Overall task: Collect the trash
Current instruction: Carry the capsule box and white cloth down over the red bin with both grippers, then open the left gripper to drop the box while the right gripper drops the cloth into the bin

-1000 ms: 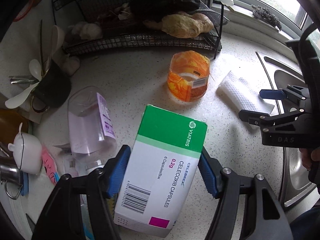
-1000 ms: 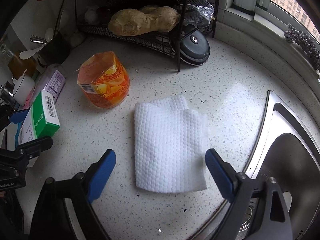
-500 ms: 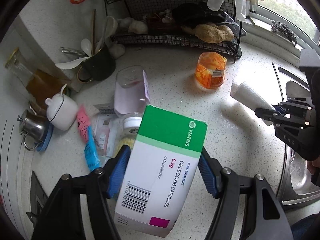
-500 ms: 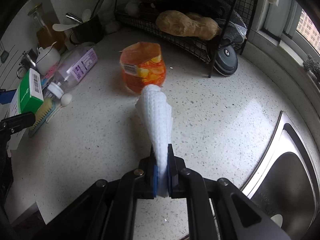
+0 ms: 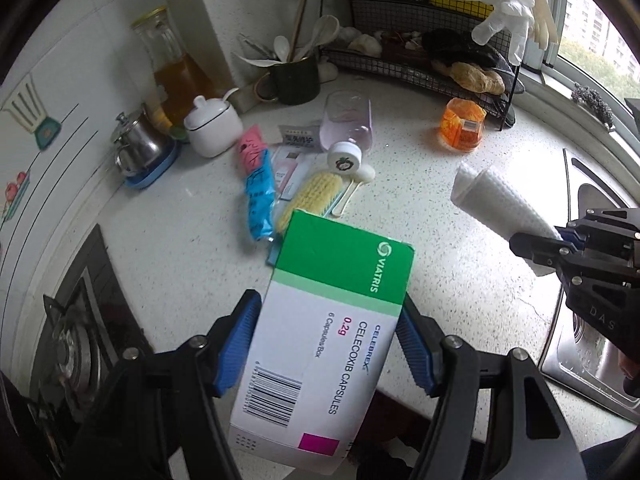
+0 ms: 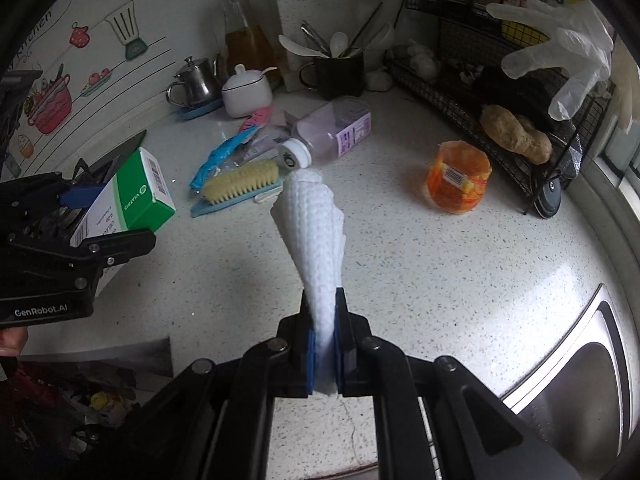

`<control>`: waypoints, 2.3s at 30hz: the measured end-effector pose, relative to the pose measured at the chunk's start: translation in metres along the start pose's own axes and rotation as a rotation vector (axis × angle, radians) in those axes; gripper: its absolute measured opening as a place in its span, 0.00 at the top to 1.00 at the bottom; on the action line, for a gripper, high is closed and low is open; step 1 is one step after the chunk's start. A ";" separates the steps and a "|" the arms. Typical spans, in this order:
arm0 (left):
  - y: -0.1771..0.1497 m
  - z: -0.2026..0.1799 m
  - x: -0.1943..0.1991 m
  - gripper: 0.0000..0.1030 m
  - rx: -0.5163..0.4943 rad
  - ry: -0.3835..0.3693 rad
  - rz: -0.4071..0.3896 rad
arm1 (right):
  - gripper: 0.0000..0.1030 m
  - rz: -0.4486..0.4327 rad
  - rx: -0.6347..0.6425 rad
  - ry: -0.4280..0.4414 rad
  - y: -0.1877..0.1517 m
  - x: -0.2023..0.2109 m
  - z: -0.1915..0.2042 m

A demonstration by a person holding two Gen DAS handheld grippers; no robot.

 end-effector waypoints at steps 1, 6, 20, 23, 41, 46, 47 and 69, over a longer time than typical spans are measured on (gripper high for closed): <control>-0.006 0.005 0.004 0.38 0.011 0.003 -0.005 | 0.94 0.000 0.012 0.007 -0.001 0.001 0.007; -0.041 0.033 0.025 0.38 0.062 0.016 -0.009 | 0.94 -0.006 0.055 0.046 -0.005 0.008 0.045; -0.156 0.080 0.069 0.38 0.082 0.005 0.019 | 0.94 -0.015 0.028 0.061 -0.063 0.037 0.157; -0.180 0.086 0.075 0.38 0.075 0.002 0.036 | 0.94 0.003 0.024 0.060 -0.081 0.043 0.175; -0.290 0.064 -0.011 0.38 0.081 -0.036 0.205 | 0.94 0.140 -0.026 0.063 -0.179 -0.019 0.203; -0.308 0.053 -0.067 0.38 0.047 -0.057 0.223 | 0.94 0.172 -0.047 0.042 -0.207 -0.063 0.192; -0.311 0.052 -0.078 0.38 0.042 -0.061 0.223 | 0.94 0.176 -0.047 0.030 -0.212 -0.072 0.190; -0.321 0.025 -0.165 0.16 0.018 -0.110 0.279 | 0.94 0.202 -0.095 -0.015 -0.243 -0.125 0.169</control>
Point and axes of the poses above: each gripper's, at about its wrist camera, not at the fingertips, and x roughly against the way its jaws point, z to its left, y to its top, the point moved 1 cm from there along -x, roughly the way its jaws point, and after that the axes turned 12 degrees about x, right-handed, at the moved point
